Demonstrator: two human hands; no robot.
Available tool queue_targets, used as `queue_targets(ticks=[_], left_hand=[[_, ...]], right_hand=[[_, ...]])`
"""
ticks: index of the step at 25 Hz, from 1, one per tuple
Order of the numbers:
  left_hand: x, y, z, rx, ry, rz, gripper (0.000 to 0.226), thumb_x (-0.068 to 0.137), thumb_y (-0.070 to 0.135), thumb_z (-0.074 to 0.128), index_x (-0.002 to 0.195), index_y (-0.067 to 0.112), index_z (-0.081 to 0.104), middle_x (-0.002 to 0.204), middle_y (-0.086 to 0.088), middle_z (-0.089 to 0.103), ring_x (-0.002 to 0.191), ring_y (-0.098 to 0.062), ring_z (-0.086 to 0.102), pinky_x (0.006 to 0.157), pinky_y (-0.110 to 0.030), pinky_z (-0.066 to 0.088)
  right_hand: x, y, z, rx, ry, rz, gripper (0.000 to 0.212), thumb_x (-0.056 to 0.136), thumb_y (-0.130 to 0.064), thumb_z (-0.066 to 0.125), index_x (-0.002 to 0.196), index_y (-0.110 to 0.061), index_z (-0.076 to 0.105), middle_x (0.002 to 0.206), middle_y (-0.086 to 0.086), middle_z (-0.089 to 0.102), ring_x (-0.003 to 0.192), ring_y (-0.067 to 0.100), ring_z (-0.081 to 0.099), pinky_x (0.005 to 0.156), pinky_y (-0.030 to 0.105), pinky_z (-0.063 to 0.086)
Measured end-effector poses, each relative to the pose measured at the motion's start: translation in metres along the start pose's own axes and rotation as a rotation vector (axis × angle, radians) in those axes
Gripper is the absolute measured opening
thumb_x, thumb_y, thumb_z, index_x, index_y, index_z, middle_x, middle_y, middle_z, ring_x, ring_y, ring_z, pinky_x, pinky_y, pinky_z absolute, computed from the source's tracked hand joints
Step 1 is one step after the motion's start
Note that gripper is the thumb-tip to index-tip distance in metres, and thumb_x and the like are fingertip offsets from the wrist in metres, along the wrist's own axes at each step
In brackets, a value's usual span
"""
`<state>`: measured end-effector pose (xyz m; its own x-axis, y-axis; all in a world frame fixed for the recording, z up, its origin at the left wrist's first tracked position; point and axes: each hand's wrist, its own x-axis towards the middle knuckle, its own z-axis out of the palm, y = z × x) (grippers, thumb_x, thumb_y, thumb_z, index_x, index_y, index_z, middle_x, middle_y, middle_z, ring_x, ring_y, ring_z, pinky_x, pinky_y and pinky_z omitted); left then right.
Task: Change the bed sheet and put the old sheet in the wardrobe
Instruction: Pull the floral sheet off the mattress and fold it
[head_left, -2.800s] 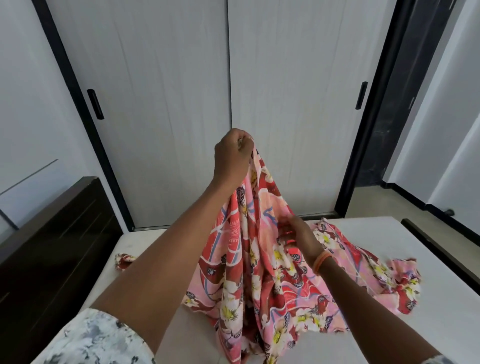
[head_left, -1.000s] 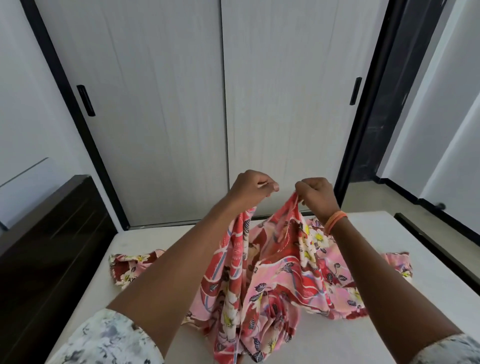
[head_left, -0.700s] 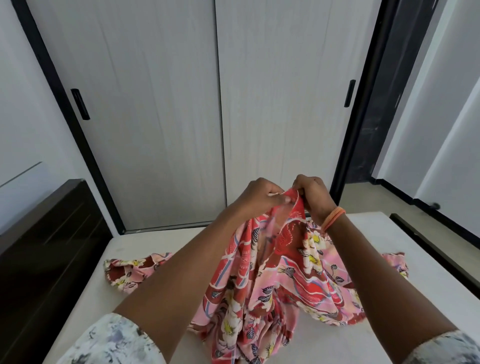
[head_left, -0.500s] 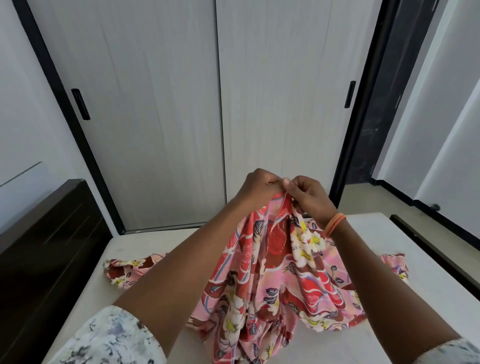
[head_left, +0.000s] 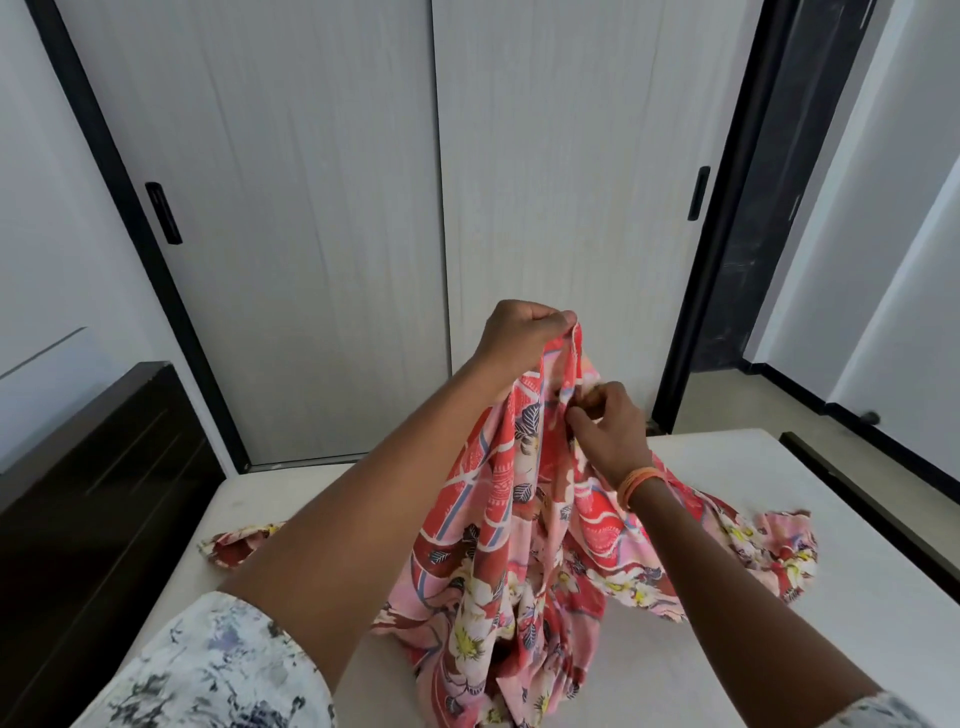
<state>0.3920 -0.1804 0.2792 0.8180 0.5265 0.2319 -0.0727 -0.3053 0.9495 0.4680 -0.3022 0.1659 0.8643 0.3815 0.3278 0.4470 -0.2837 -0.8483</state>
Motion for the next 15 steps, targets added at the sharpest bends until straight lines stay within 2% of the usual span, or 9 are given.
queue_targets(ticks=[2, 4, 5, 7, 8, 10, 11, 13, 15], left_hand=[[0.003, 0.006, -0.001, -0.052, 0.068, -0.016, 0.02, 0.091, 0.024, 0.069, 0.091, 0.006, 0.076, 0.091, -0.014, 0.076, 0.088, -0.03, 0.073, 0.088, -0.043, 0.058], [0.006, 0.011, -0.004, -0.132, 0.122, -0.032, 0.016, 0.09, 0.022, 0.069, 0.09, 0.007, 0.076, 0.091, -0.016, 0.075, 0.088, -0.031, 0.073, 0.09, -0.044, 0.057], [0.008, 0.013, -0.006, -0.154, 0.143, -0.026, 0.014, 0.09, 0.02, 0.07, 0.088, 0.008, 0.076, 0.091, -0.015, 0.075, 0.086, -0.029, 0.073, 0.09, -0.045, 0.057], [0.012, 0.017, -0.009, -0.186, 0.171, -0.009, 0.013, 0.089, 0.019, 0.07, 0.08, 0.011, 0.075, 0.087, -0.015, 0.073, 0.082, -0.028, 0.07, 0.09, -0.048, 0.057], [0.015, 0.019, -0.01, -0.204, 0.186, -0.012, 0.015, 0.089, 0.019, 0.071, 0.076, 0.013, 0.075, 0.086, -0.016, 0.073, 0.081, -0.029, 0.07, 0.089, -0.049, 0.057], [0.019, 0.025, -0.014, -0.206, 0.217, -0.016, 0.019, 0.089, 0.022, 0.071, 0.071, 0.014, 0.073, 0.082, -0.016, 0.071, 0.077, -0.029, 0.069, 0.087, -0.05, 0.057], [0.02, 0.029, -0.017, -0.201, 0.229, -0.008, 0.02, 0.088, 0.022, 0.071, 0.071, 0.013, 0.072, 0.081, -0.016, 0.069, 0.076, -0.028, 0.067, 0.087, -0.051, 0.057], [0.022, 0.036, -0.023, -0.194, 0.252, 0.019, 0.019, 0.088, 0.023, 0.071, 0.071, 0.013, 0.072, 0.081, -0.016, 0.069, 0.075, -0.027, 0.067, 0.087, -0.05, 0.057], [0.025, 0.041, -0.033, -0.174, 0.281, 0.023, 0.019, 0.089, 0.023, 0.07, 0.073, 0.013, 0.072, 0.084, -0.019, 0.072, 0.077, -0.03, 0.069, 0.085, -0.048, 0.058]], right_hand=[[-0.012, 0.011, 0.007, 0.156, -0.153, 0.014, 0.036, 0.091, -0.046, 0.057, 0.095, -0.01, 0.054, 0.088, 0.007, 0.065, 0.082, 0.025, 0.063, 0.068, 0.03, 0.047], [-0.026, 0.018, 0.014, 0.165, -0.313, -0.045, 0.051, 0.087, -0.065, 0.051, 0.096, -0.015, 0.059, 0.093, 0.0, 0.068, 0.086, 0.016, 0.064, 0.076, 0.029, 0.049], [-0.032, 0.021, 0.019, 0.118, -0.352, -0.084, 0.052, 0.085, -0.067, 0.051, 0.092, -0.016, 0.061, 0.09, -0.004, 0.067, 0.083, 0.011, 0.063, 0.075, 0.025, 0.048], [-0.033, 0.033, 0.033, -0.034, -0.349, -0.181, 0.036, 0.087, -0.049, 0.059, 0.084, -0.013, 0.064, 0.085, -0.007, 0.065, 0.077, 0.009, 0.059, 0.071, 0.021, 0.044], [-0.032, 0.04, 0.042, -0.096, -0.327, -0.233, 0.028, 0.087, -0.037, 0.062, 0.087, -0.009, 0.067, 0.088, -0.004, 0.067, 0.081, 0.014, 0.061, 0.074, 0.025, 0.047], [-0.03, 0.052, 0.057, -0.167, -0.31, -0.219, 0.023, 0.088, -0.023, 0.061, 0.096, -0.004, 0.07, 0.098, 0.009, 0.07, 0.091, 0.025, 0.064, 0.077, 0.031, 0.05], [-0.034, 0.052, 0.059, -0.155, -0.302, -0.145, 0.021, 0.091, -0.019, 0.059, 0.097, -0.002, 0.07, 0.098, 0.012, 0.07, 0.09, 0.027, 0.064, 0.074, 0.03, 0.049], [-0.041, 0.048, 0.059, 0.023, -0.286, 0.065, 0.019, 0.097, -0.015, 0.054, 0.094, -0.002, 0.068, 0.094, 0.011, 0.069, 0.087, 0.026, 0.063, 0.071, 0.027, 0.046], [-0.046, 0.05, 0.058, 0.288, -0.317, 0.274, 0.019, 0.098, -0.016, 0.054, 0.093, -0.007, 0.07, 0.095, 0.007, 0.071, 0.091, 0.026, 0.065, 0.081, 0.03, 0.051]])
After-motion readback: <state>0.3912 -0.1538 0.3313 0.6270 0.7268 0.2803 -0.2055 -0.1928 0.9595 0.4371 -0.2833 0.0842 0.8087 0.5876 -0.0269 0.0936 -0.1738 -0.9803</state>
